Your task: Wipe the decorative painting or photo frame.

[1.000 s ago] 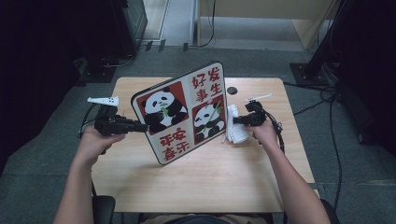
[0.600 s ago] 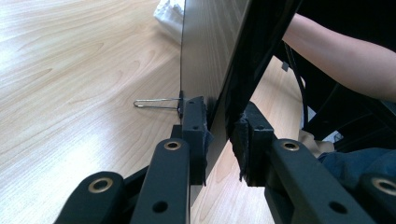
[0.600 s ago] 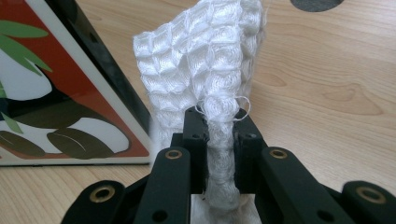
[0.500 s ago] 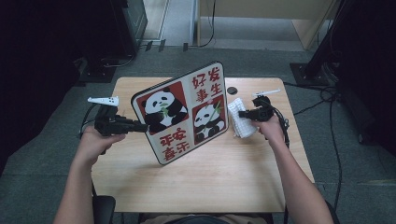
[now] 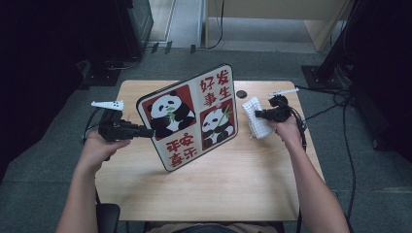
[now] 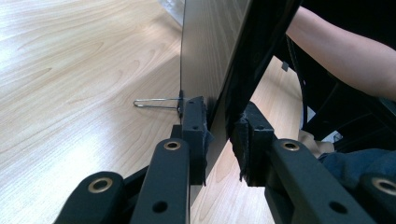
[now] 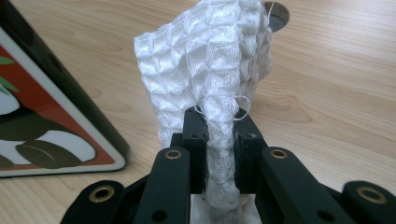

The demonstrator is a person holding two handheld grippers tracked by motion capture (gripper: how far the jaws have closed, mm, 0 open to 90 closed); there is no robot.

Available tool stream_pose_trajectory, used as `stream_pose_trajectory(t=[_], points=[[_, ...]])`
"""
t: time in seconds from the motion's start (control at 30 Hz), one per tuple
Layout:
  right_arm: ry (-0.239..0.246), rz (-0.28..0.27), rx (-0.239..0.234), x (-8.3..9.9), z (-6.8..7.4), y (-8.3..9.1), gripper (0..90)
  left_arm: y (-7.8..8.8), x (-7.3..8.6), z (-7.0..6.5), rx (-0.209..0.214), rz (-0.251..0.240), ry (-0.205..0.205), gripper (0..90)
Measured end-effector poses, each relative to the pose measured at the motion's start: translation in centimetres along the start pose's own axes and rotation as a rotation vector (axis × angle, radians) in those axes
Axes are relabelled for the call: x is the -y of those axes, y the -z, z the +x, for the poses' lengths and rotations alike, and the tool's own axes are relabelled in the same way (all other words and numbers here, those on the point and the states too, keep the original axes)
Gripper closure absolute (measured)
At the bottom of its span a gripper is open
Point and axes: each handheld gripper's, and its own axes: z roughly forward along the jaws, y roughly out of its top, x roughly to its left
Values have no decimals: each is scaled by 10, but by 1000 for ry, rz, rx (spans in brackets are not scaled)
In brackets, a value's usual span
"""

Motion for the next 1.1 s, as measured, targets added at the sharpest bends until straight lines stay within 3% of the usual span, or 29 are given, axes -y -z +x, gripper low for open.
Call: stream_pose_trajectory(t=[0.33,0.7,1.1], points=[[-23,-9,78,0,-19,7,797,0,0,0,0,2,-1,756],[17,54,145,16,-25,-21,794,0,0,0,3,4,2,754],[-4,52,136,27,-32,-33,762,-1,0,0,-1,6,3,754]])
